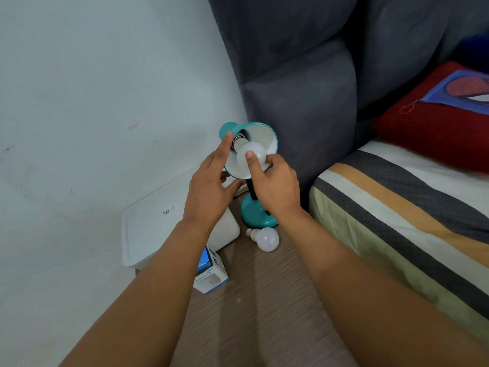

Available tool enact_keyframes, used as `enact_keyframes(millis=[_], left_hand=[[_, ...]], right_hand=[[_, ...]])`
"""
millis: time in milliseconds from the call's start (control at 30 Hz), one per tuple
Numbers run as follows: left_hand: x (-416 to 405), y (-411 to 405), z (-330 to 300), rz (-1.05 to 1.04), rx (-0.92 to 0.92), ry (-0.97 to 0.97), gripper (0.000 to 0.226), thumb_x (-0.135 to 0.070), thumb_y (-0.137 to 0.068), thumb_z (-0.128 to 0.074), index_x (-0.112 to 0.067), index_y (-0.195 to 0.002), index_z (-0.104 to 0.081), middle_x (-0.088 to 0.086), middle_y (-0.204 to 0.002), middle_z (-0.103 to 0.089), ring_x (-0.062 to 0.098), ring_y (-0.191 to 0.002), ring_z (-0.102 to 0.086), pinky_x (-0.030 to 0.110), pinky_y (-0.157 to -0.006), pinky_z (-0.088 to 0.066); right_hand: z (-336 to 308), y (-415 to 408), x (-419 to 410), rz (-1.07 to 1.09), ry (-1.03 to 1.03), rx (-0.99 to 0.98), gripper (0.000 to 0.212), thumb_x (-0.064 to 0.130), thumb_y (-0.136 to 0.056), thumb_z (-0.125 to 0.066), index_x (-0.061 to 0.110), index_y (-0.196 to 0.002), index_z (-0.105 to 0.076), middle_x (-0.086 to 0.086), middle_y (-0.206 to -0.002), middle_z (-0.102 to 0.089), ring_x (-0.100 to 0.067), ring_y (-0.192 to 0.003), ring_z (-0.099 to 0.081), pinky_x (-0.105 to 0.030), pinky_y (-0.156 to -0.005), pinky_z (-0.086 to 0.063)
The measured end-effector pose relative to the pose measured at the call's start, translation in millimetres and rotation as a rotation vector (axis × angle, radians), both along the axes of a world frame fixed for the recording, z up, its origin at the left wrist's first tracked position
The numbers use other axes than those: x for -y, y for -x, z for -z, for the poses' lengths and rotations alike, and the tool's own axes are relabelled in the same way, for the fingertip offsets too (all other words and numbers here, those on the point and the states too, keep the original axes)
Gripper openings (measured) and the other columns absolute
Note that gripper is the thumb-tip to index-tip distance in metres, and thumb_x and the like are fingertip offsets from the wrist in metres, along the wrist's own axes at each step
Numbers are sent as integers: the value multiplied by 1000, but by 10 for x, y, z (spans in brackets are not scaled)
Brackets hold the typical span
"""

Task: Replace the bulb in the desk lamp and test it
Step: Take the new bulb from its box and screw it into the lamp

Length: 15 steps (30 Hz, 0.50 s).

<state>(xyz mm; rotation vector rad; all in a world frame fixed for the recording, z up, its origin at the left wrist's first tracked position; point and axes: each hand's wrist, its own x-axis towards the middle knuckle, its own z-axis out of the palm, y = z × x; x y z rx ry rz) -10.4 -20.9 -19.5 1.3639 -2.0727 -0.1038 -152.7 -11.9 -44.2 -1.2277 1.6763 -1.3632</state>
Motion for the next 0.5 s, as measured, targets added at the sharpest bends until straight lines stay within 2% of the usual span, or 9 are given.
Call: enact_keyframes(millis=[67, 167, 233, 300, 400, 500], left_hand=[[-7, 19, -3, 7, -1, -1, 98, -25, -85, -80, -46, -154, -13, 2, -142, -55, 7, -105, -59, -3, -85, -39], [-24, 36, -12, 3, -1, 3, 94, -28, -87, -77, -43, -155, -14, 3, -143, -54, 18, -113, -63, 15, -94, -47], [-22, 33, -12, 10, -14, 0, 93, -27, -87, -77, -40, -156, -17, 4, -142, -55, 19, -113, -63, 20, -94, -50], [-10, 20, -6, 11, -14, -5, 96, -25, -86, -79, -41, -156, -16, 3, -141, -56, 13, -108, -62, 10, -91, -47], [3, 7, 3, 12, -6, -3, 99, -24, -85, -80, -47, -154, -13, 2, -142, -55, 5, -102, -58, -4, -83, -40], [6, 17, 12, 10, -15, -9, 97, -25, -86, -79, -44, -155, -14, 2, -143, -54, 9, -105, -60, -5, -83, -38]], right_hand=[[-6, -10, -34, -14, -12, 18, 75, 80, -78, -51, 27, -130, -51, -1, -113, -69, -23, -105, -65, -46, -89, -56], [11, 4, -53, -42, 54, -40, 79, 68, -77, -68, 35, -141, -35, -1, -122, -66, -23, -109, -64, -45, -89, -57], [21, 6, -33, -42, 84, -72, 74, 62, -78, -71, 36, -139, -39, 0, -119, -68, -23, -107, -66, -47, -88, -58], [-5, 4, -20, -22, 68, -37, 67, 66, -80, -67, 29, -133, -50, 0, -115, -70, -22, -105, -67, -46, -87, -58], [-31, -4, -1, 0, 27, 60, 77, 78, -75, -60, 21, -127, -59, 0, -111, -72, -19, -103, -68, -44, -88, -58], [4, -7, -21, -17, 37, 50, 91, 82, -66, -63, 31, -139, -44, -3, -112, -71, -22, -105, -67, -44, -89, -58]])
